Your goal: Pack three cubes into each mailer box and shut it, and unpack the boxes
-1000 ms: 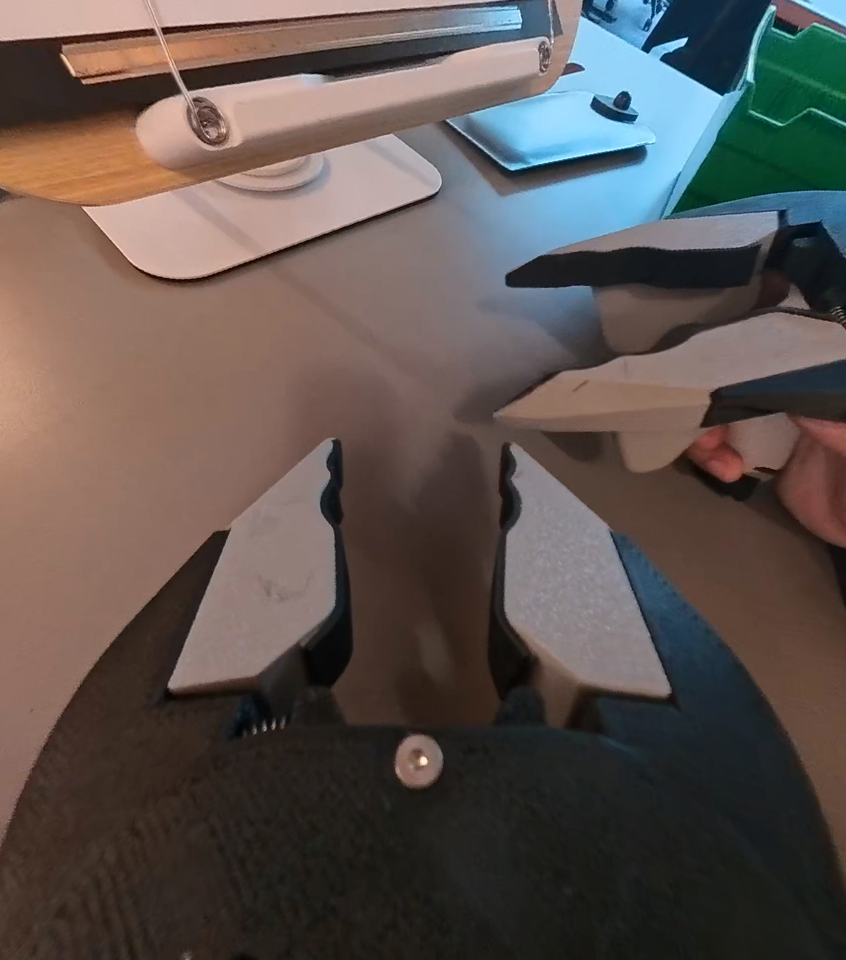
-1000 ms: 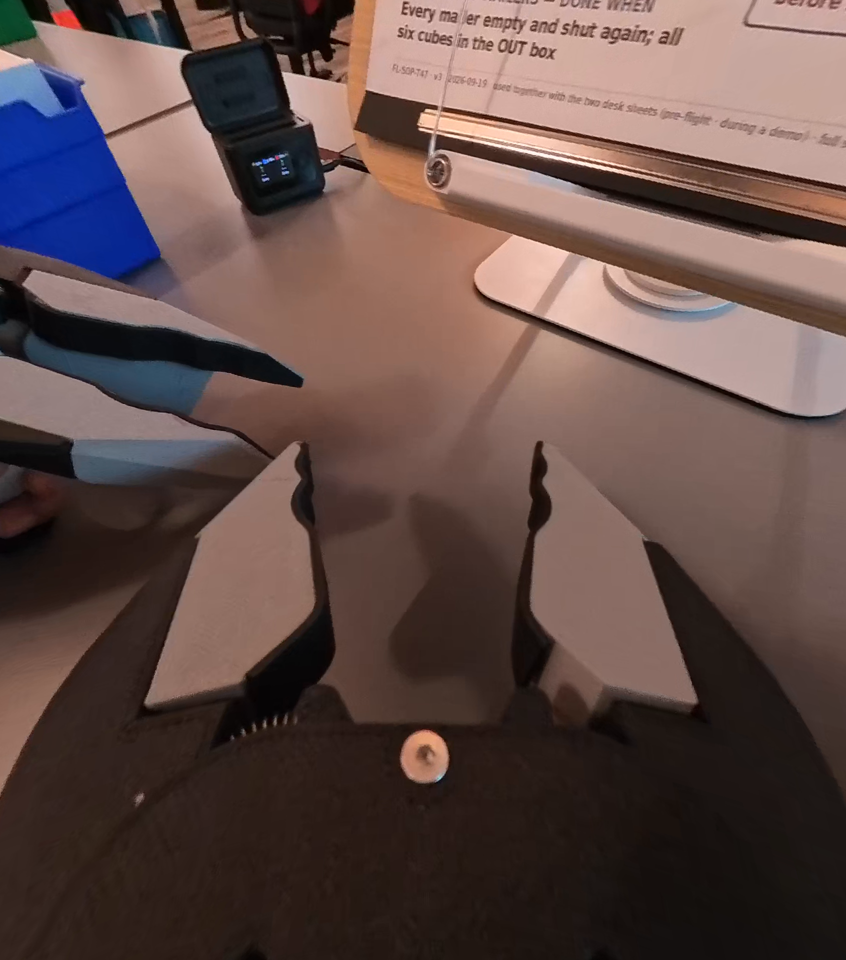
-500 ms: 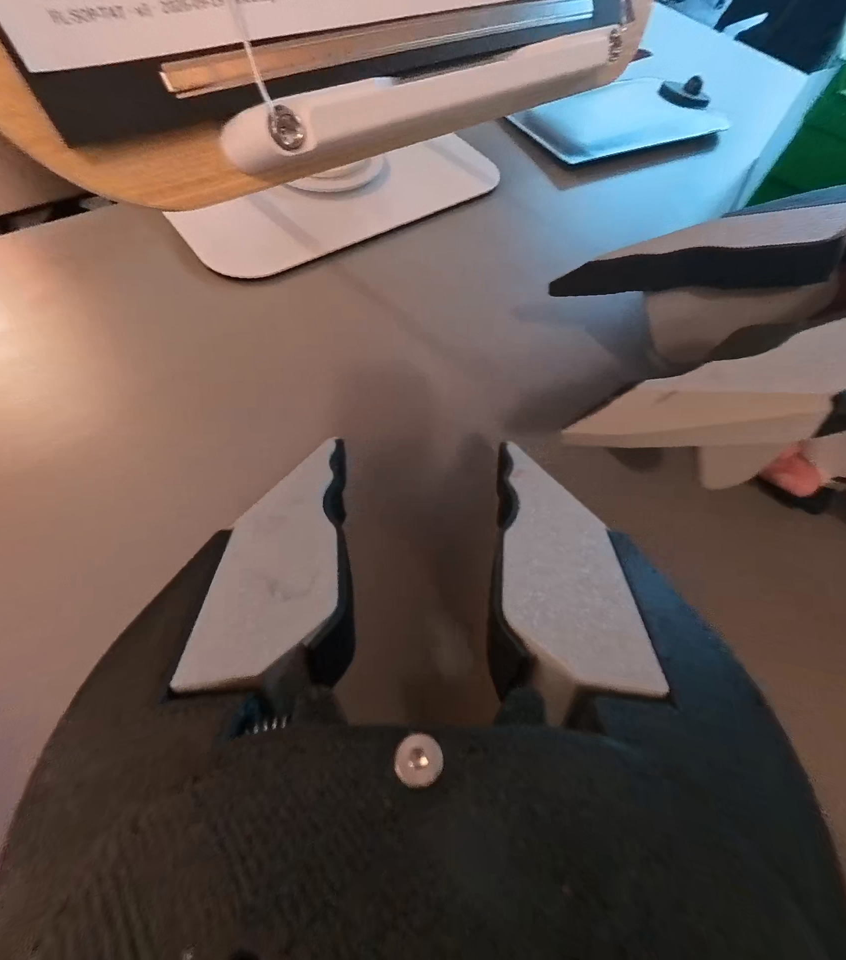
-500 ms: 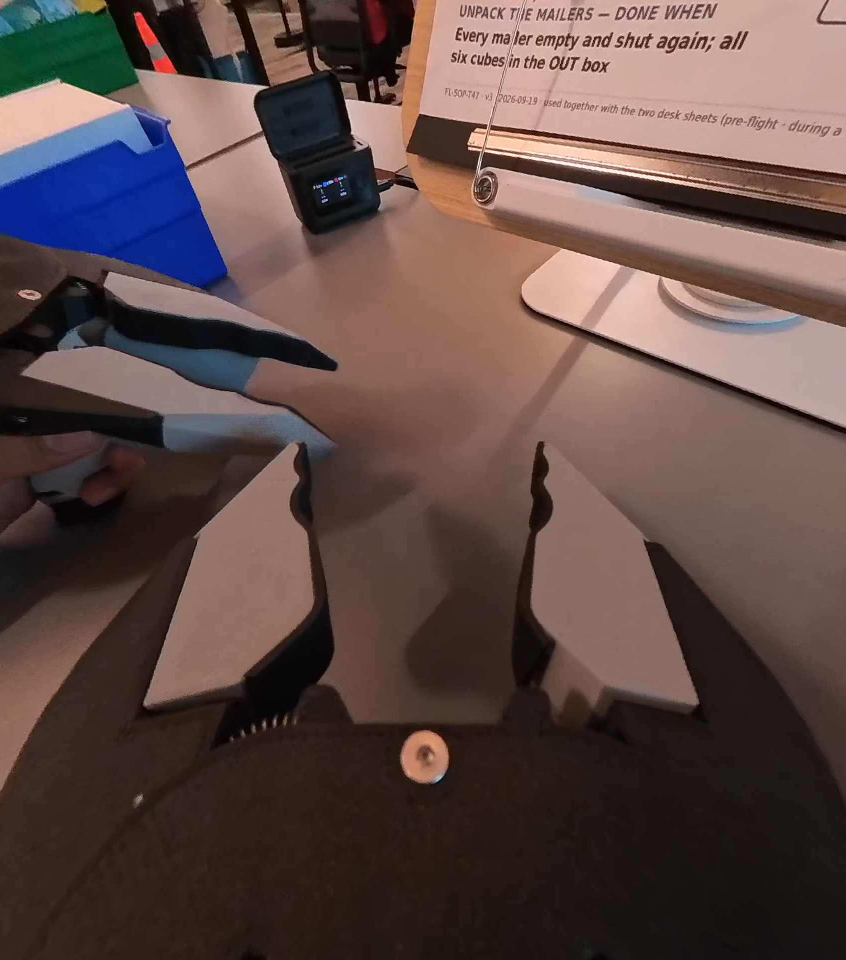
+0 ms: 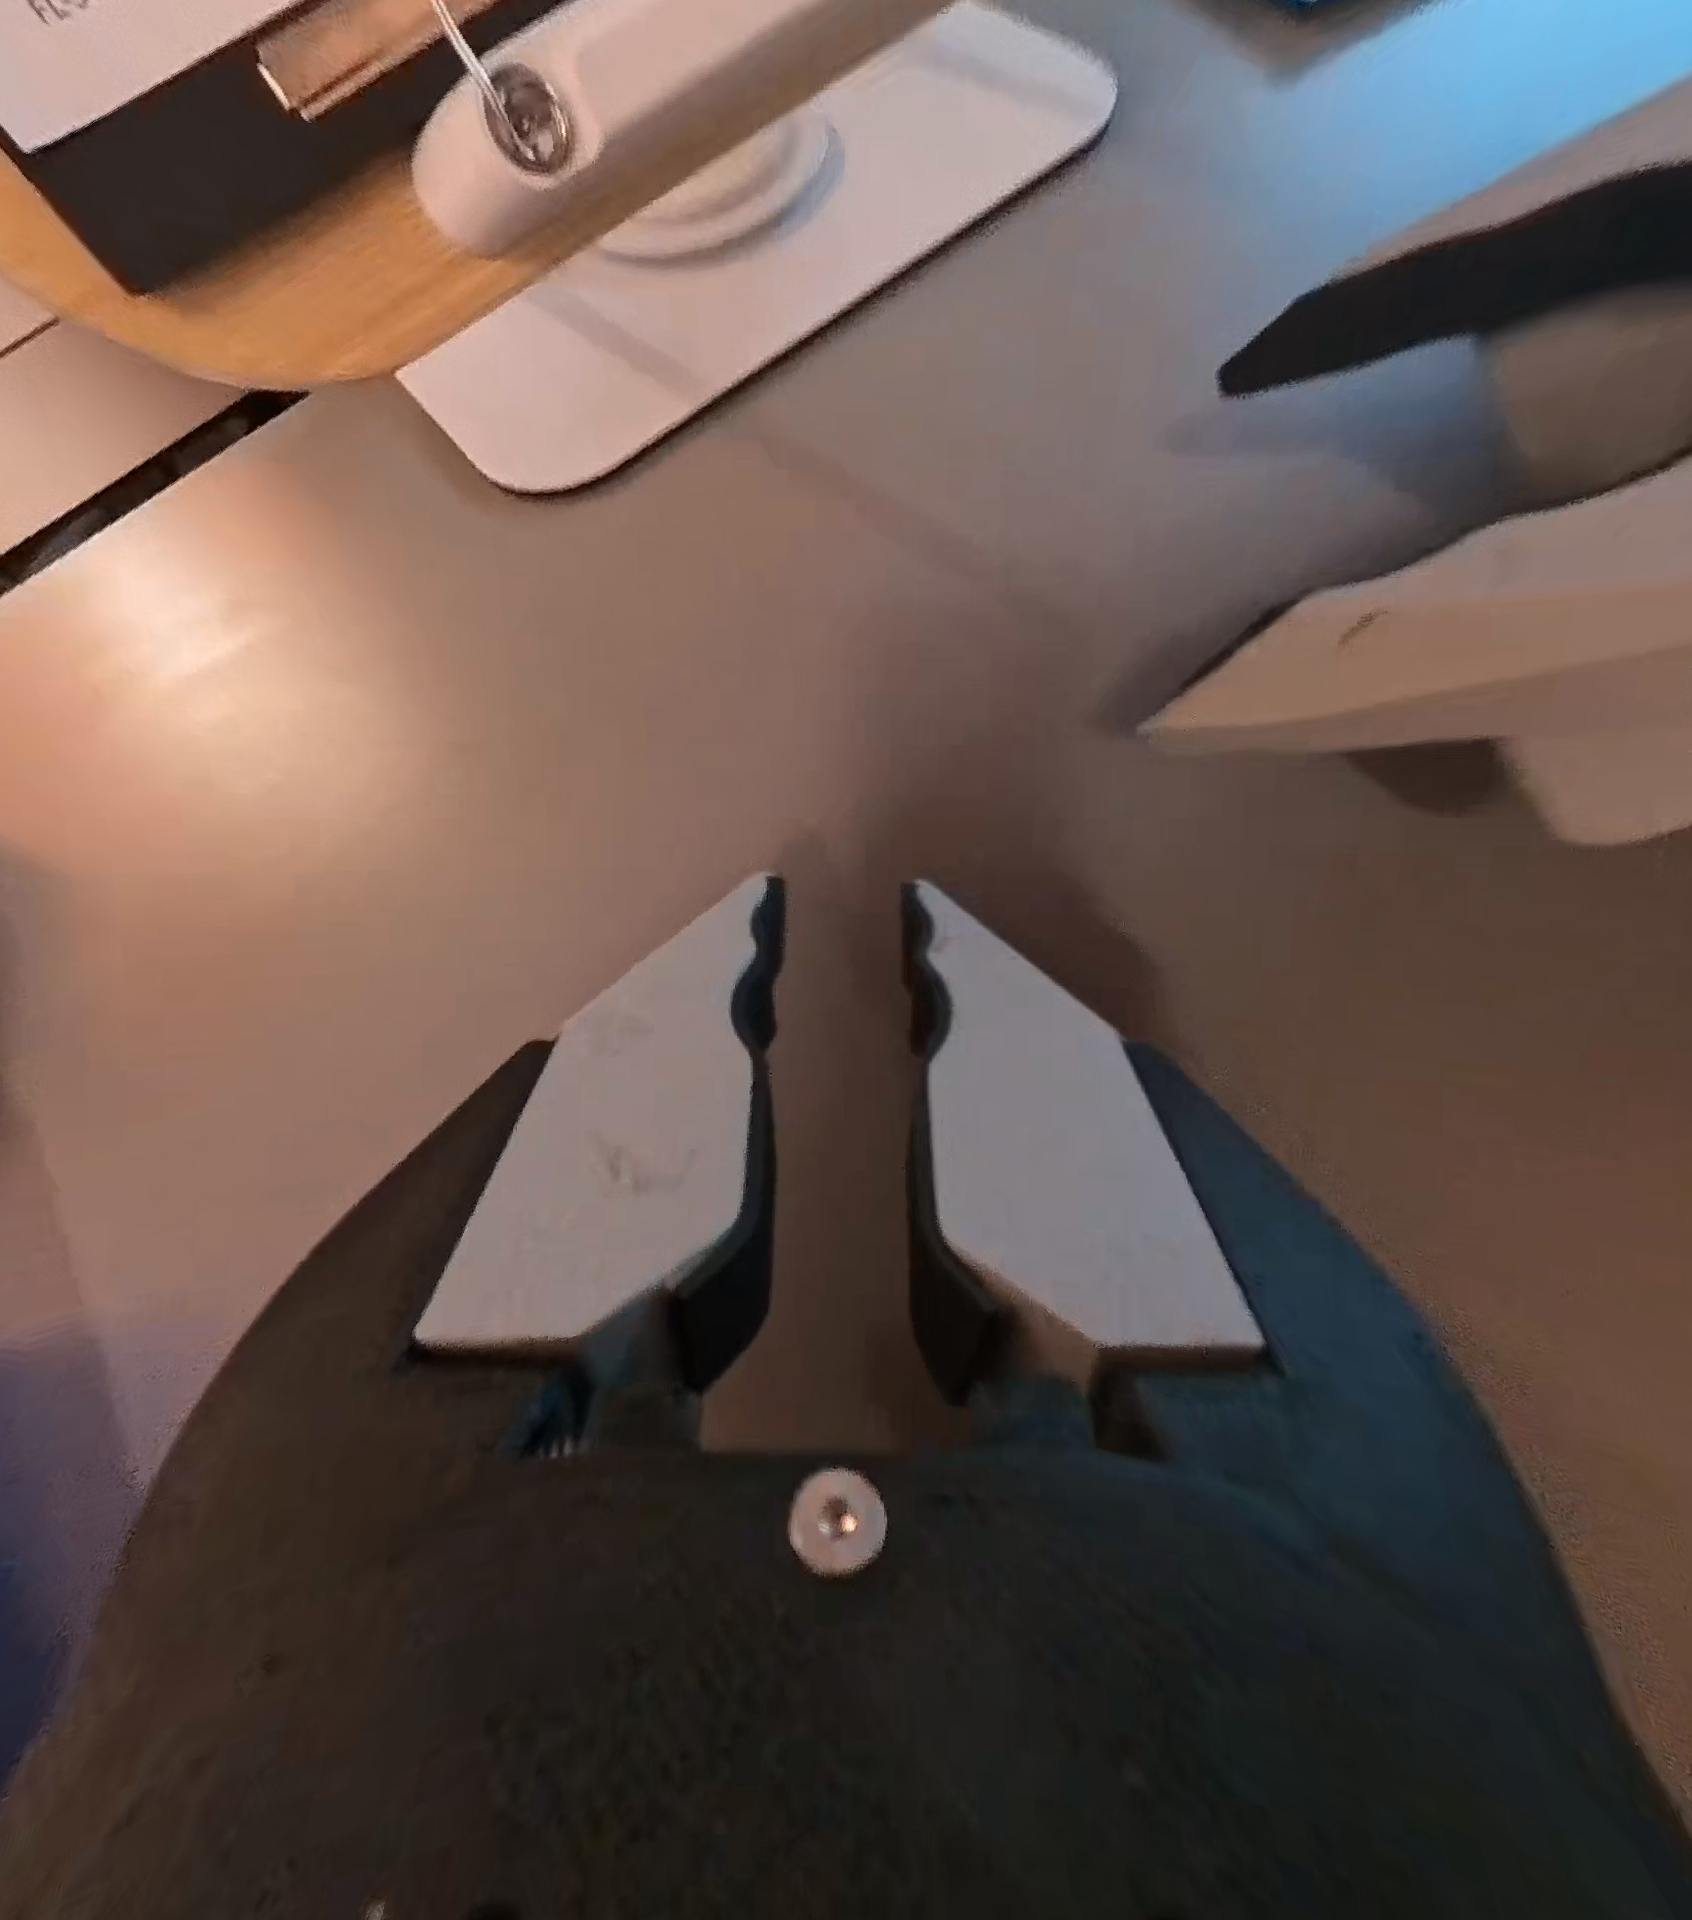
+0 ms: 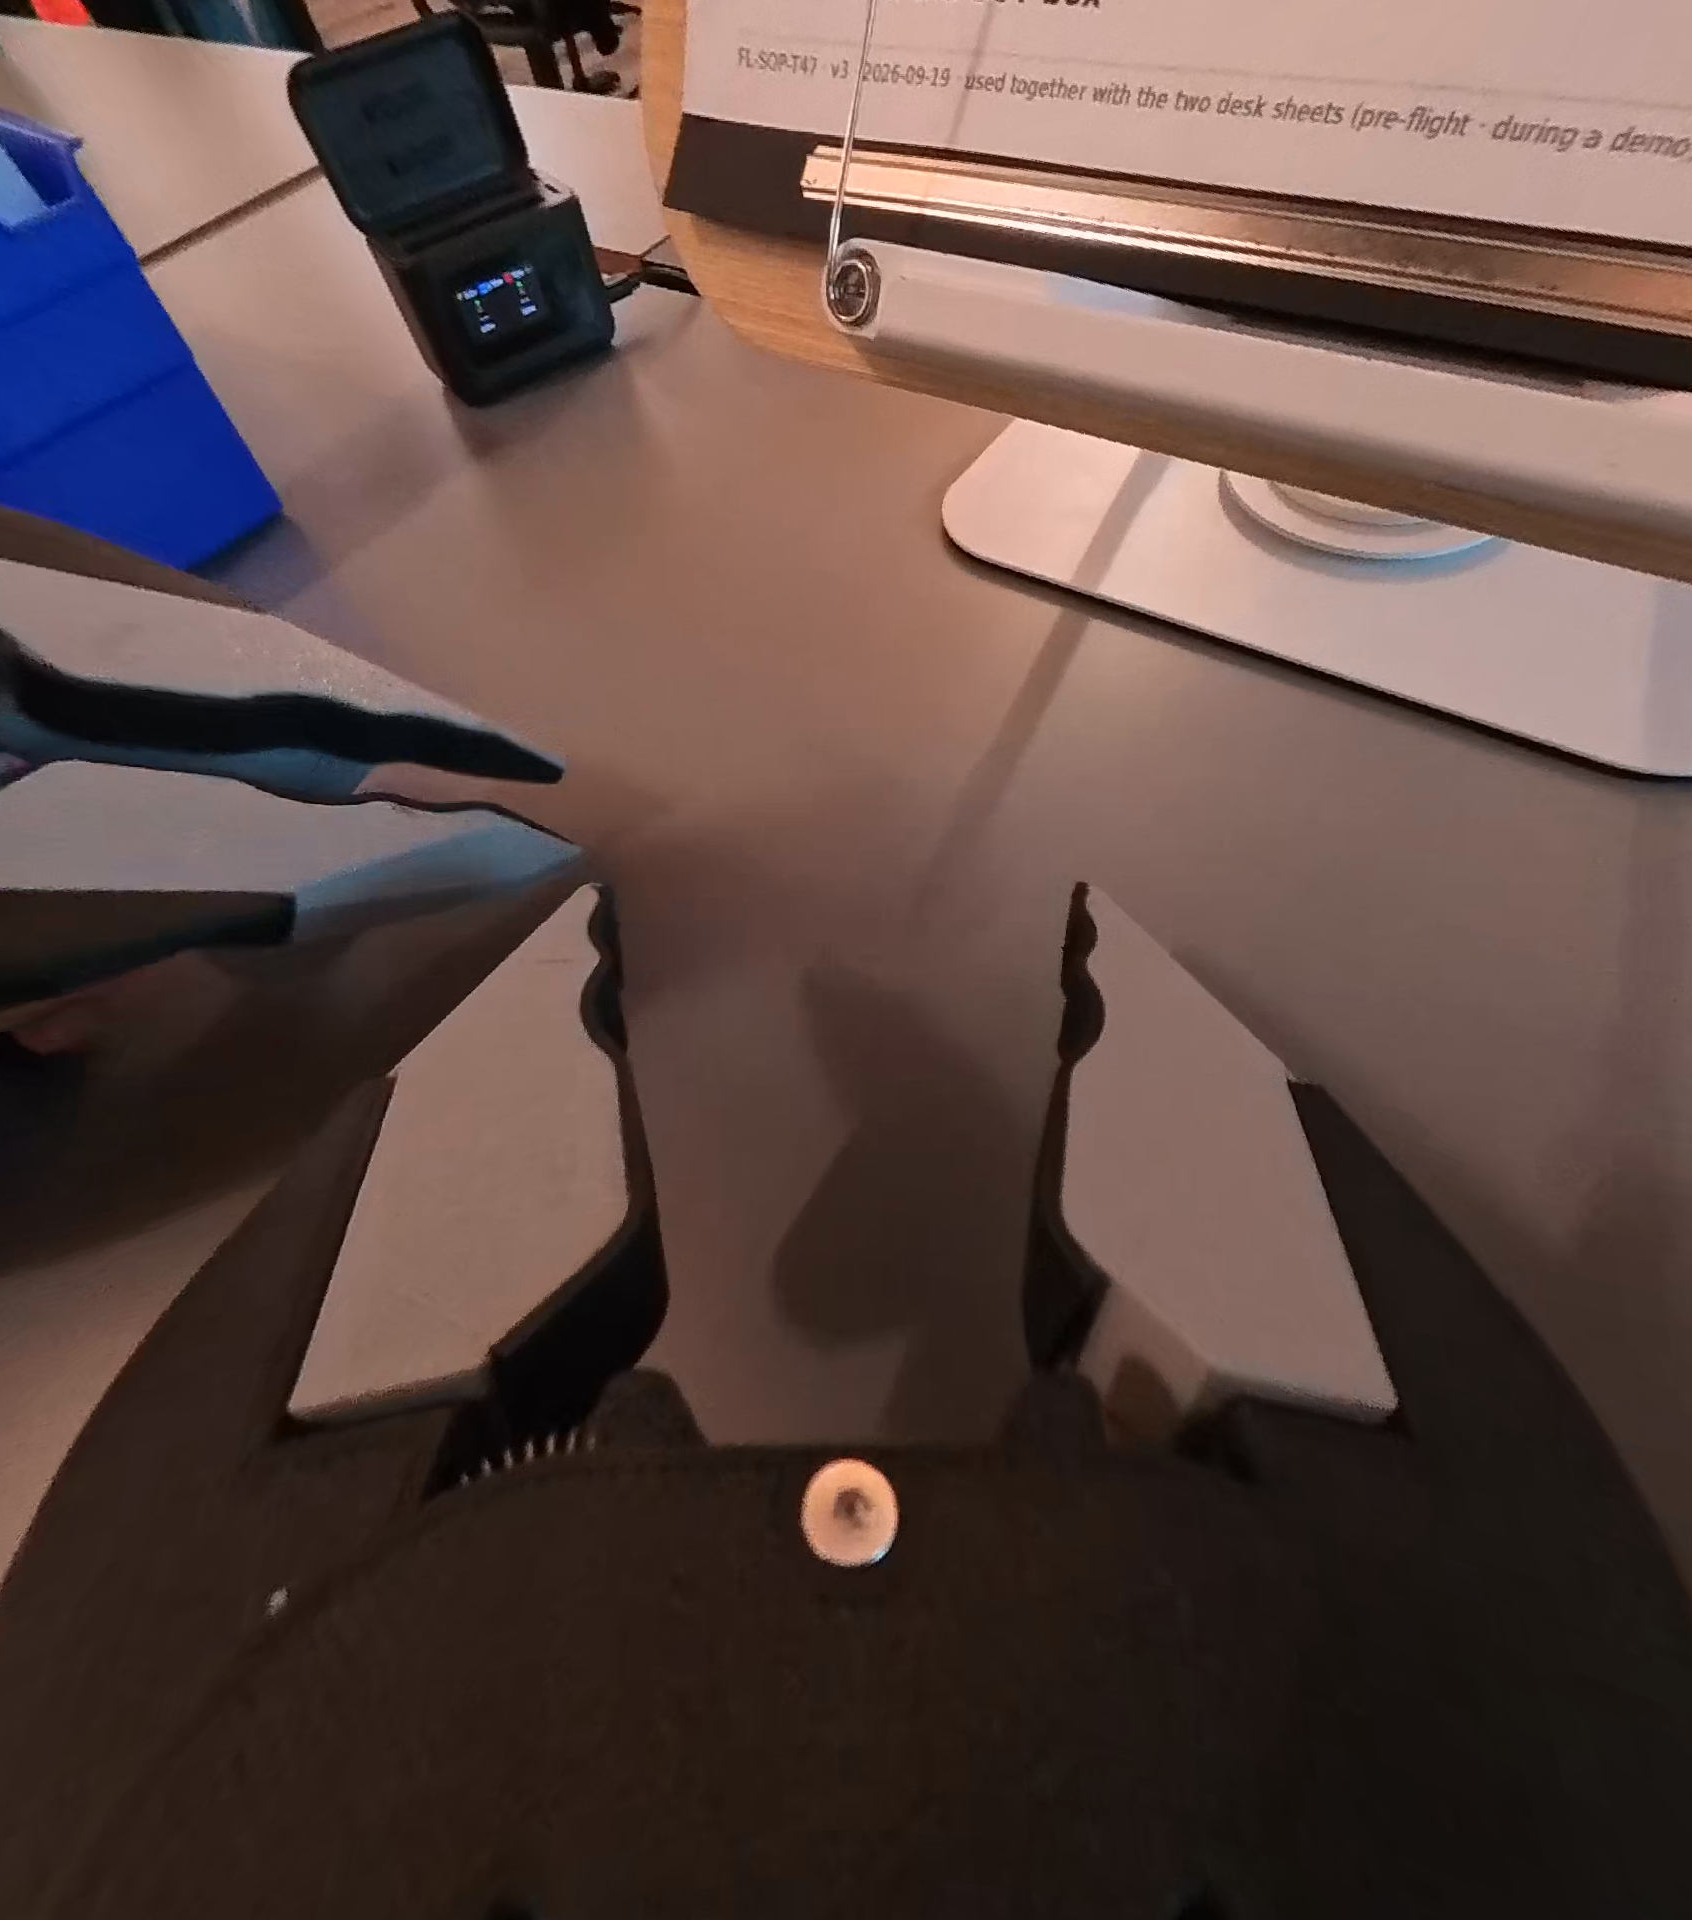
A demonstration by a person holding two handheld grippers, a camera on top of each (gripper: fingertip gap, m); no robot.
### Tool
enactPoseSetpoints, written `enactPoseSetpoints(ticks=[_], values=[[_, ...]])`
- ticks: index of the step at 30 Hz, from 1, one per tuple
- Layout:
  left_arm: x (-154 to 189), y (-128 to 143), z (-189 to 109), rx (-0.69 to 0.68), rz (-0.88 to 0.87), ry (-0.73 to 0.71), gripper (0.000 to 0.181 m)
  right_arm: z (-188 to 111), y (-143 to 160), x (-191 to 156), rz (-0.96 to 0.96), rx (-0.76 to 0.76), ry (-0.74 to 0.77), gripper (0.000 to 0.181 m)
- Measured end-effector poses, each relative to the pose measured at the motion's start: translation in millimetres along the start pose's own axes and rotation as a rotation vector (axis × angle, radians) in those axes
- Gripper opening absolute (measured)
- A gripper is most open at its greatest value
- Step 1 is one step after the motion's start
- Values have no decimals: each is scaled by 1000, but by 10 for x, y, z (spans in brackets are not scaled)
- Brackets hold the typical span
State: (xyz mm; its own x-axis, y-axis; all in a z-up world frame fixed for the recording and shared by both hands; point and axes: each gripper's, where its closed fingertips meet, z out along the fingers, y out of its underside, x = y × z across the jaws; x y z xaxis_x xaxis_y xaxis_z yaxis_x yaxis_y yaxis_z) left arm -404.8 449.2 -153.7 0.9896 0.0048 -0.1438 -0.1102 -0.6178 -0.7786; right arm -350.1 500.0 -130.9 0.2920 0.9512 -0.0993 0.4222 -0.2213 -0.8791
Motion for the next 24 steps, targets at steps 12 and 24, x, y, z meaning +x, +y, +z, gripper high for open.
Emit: enactPoseSetpoints(ticks=[12,24], values=[[-518,-15,-108,-87,297,-346,0,89,-43,-107,-51,4,40,84],[-207,45,33,-75,228,-164,3,96,-3,-218,-46,-18,-30,84]])
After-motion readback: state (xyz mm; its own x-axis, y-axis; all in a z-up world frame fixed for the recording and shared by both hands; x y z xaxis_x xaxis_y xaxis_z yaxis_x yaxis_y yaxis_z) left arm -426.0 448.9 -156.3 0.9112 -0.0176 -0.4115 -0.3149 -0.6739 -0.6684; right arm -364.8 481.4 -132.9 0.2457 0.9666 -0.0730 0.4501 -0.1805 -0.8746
